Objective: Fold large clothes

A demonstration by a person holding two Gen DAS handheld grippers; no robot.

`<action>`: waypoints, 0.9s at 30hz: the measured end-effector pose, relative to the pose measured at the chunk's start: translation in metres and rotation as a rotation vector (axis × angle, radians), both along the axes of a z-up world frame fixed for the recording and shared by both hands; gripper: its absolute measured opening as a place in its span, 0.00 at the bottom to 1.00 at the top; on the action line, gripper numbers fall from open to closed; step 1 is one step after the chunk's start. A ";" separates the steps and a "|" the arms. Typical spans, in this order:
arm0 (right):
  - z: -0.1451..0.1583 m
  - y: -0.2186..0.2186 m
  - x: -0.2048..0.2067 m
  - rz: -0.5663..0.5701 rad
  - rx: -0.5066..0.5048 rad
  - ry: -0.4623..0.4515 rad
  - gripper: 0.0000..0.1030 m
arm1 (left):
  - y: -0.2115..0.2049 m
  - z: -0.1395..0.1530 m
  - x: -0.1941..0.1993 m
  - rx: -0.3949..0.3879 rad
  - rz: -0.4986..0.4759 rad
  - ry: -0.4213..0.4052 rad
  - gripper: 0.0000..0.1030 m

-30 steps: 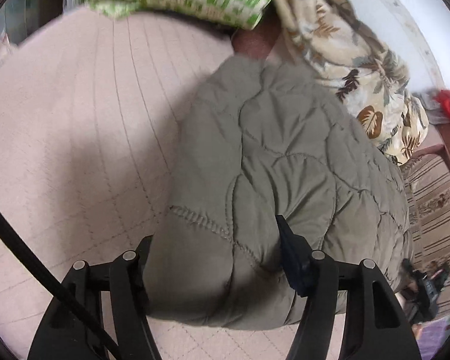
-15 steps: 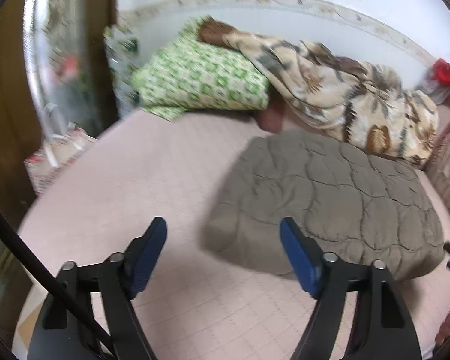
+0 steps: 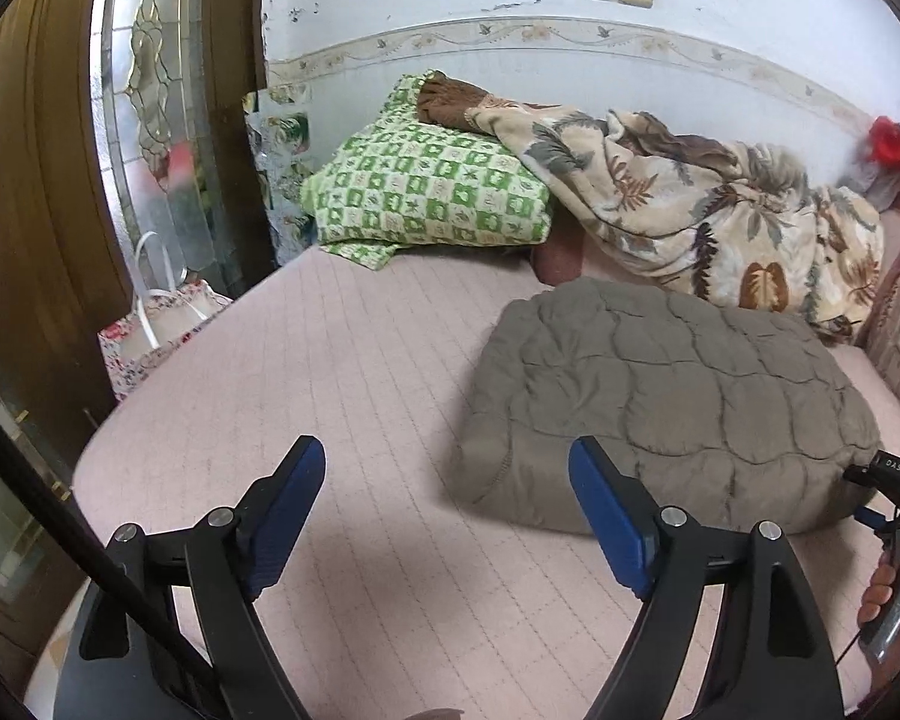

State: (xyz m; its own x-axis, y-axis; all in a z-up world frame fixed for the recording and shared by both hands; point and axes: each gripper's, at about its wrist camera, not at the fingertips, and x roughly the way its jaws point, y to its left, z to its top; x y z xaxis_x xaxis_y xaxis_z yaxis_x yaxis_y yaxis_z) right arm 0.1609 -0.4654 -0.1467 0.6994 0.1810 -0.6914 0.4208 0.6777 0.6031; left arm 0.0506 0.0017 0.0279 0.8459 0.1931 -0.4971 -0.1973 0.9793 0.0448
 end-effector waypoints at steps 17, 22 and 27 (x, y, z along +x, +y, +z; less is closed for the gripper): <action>0.081 0.121 -0.154 0.091 -0.505 -0.221 0.90 | -0.023 -0.038 -0.036 -0.004 -0.056 0.094 0.81; 0.061 0.156 -0.165 0.165 -0.582 -0.170 0.90 | -0.031 -0.044 -0.047 0.009 -0.095 0.109 0.81; 0.060 0.171 -0.168 0.161 -0.682 -0.177 0.90 | -0.038 -0.047 -0.051 0.009 -0.127 0.128 0.81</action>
